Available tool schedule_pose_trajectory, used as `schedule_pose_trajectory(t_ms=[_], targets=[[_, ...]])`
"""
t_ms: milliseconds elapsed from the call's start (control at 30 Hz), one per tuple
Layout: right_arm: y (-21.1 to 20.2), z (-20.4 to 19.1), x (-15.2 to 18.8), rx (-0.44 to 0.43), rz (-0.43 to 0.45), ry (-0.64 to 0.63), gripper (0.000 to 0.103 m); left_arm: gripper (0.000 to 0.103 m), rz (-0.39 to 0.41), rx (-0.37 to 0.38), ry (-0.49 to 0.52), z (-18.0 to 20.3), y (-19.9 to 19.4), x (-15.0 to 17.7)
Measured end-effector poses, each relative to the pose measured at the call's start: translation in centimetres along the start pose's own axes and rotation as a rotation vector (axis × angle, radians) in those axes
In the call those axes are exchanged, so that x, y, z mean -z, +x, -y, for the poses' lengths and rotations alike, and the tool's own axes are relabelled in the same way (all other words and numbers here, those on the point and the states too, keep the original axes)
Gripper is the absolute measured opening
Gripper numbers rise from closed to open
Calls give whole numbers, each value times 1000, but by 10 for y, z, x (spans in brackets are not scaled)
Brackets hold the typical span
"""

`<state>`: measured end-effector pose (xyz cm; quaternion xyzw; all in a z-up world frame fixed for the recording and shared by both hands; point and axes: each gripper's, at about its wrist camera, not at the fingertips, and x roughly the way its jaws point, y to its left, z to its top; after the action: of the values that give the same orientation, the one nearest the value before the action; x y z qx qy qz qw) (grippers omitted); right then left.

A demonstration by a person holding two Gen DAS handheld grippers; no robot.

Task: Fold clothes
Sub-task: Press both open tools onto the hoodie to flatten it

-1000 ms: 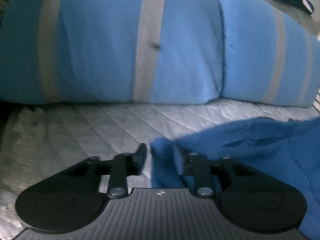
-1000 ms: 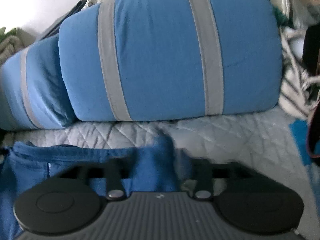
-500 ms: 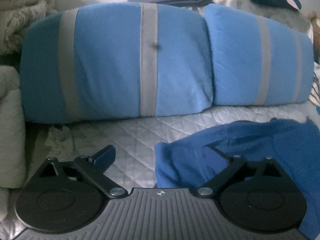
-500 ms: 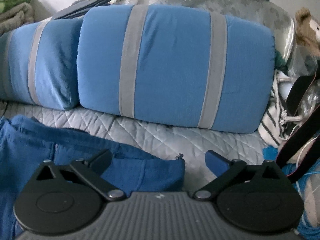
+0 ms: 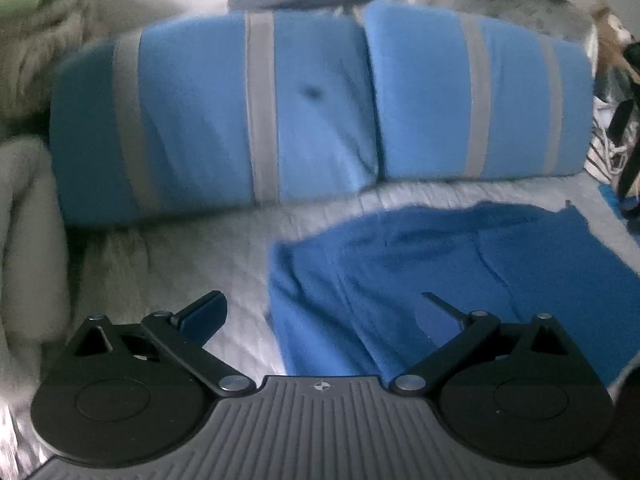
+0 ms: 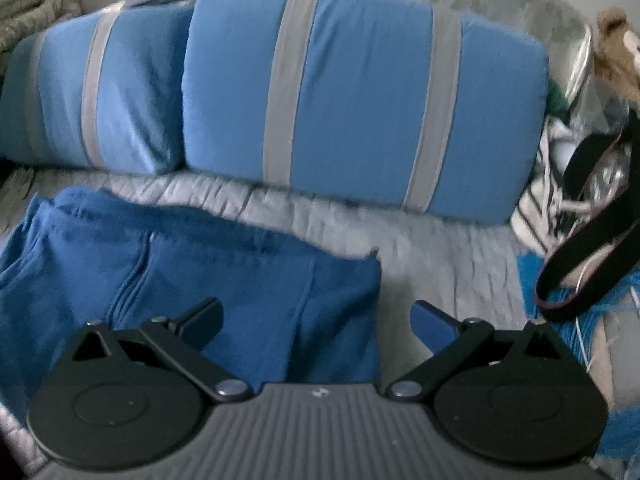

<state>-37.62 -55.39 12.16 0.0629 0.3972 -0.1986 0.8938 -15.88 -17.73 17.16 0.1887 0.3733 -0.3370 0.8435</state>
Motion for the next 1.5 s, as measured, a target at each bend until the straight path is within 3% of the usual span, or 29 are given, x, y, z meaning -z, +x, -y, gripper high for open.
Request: schedule_pose_trajectory(t_ms=[233,333,567,867,1067,1500], targets=[[-8,-18,7,-28,-196,35,103,103,-177,55,-34,29,1,13],[-8,-26,10,-91,-269,8,103,103,-245,72,-40,42,9,21],[-4,-42,18,-97,-367,11,103,103,-337,77,-46,57,36,37],[55,-33,53,-94,-468,88,103,103,-445,93,-88,48,94,73],[82,-33,80,-101,-458,70,103,103,-423,132,-106,40,109,92],[84,-38,82,-102,-455,43,103,103,-321,153,-91,40,107,102]])
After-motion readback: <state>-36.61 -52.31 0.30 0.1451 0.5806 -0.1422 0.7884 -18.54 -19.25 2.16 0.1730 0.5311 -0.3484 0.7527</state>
